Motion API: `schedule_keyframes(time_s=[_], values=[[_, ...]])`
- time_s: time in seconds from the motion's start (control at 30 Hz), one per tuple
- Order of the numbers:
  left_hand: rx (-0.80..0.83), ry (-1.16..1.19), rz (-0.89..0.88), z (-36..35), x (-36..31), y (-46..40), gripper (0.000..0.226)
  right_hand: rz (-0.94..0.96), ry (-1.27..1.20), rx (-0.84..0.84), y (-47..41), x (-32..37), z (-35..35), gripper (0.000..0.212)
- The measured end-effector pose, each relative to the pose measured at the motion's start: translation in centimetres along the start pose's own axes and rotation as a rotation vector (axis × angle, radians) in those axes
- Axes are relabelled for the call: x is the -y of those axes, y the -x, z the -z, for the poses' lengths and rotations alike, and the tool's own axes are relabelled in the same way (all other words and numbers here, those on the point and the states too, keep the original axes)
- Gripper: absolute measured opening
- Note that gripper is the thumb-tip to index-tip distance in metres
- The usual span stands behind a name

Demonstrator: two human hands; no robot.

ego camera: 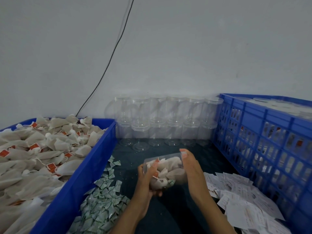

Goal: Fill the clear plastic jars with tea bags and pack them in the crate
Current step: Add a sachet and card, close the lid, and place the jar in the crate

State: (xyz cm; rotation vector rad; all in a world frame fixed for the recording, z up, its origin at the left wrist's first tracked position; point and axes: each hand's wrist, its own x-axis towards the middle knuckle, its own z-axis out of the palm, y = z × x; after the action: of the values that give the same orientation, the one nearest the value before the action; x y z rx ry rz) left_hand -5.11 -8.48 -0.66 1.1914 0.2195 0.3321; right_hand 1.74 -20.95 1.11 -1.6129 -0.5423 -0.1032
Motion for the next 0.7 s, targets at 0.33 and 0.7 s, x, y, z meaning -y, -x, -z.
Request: schedule_keyframes(time_s=[0.33, 0.7], values=[[0.038, 0.026, -0.062, 0.9, -0.3, 0.0, 0.059, -0.018, 0.049, 0.075, 0.0, 0.1, 0.4, 0.029], [0.130, 0.074, 0.192, 0.5, -0.5, -0.1, 0.061, 0.101, -0.069, 0.189, 0.0, 1.4, 1.1, 0.042]])
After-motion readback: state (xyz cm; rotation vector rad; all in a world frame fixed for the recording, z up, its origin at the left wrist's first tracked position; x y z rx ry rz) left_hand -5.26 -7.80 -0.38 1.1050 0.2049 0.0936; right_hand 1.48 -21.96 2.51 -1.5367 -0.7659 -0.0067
